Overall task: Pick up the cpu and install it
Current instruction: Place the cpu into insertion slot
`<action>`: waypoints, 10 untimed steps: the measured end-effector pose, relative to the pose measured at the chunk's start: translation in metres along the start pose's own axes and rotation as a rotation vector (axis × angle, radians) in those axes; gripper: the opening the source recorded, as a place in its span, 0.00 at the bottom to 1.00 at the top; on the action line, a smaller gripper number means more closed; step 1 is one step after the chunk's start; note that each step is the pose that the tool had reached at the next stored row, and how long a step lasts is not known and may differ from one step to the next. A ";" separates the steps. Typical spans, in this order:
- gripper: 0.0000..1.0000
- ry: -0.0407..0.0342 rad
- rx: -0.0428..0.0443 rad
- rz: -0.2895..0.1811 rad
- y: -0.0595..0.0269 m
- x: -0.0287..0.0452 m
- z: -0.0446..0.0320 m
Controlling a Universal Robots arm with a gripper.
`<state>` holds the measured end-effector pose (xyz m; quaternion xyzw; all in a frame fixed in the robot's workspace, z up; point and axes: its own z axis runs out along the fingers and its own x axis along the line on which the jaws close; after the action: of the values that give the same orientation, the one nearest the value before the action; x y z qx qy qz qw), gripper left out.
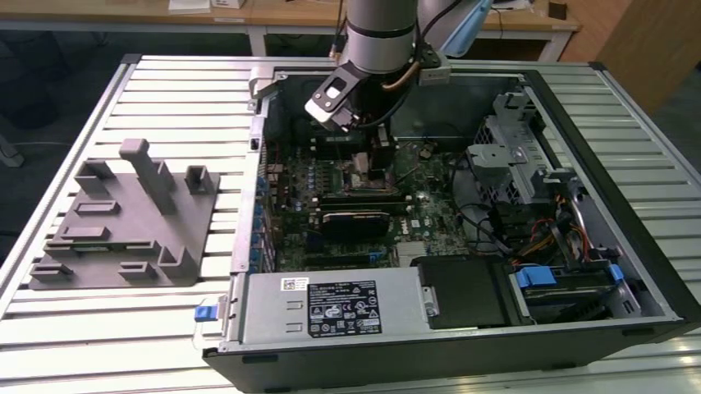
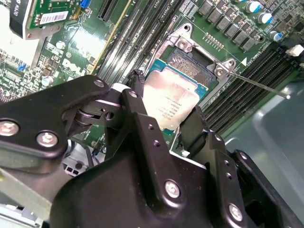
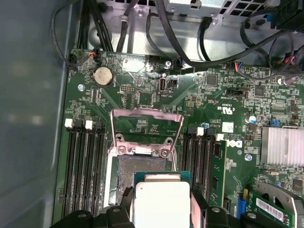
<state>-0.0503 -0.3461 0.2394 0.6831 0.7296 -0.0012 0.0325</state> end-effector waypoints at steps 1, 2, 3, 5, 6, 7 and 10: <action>0.55 -0.0004 -0.0001 0.000 0.0000 0.0002 0.0016; 0.55 -0.0013 0.0001 0.001 -0.0001 0.0005 0.0031; 0.55 -0.0027 0.0002 0.001 -0.0002 0.0009 0.0046; 0.55 -0.0084 0.0007 0.002 -0.0002 0.0025 0.0071; 0.55 -0.0120 0.0009 0.002 -0.0002 0.0034 0.0082; 0.55 -0.0158 0.0010 0.002 -0.0002 0.0043 0.0096; 0.55 -0.0206 0.0014 0.002 -0.0003 0.0061 0.0137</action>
<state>-0.0504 -0.3406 0.2254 0.6840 0.7284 -0.0087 0.0395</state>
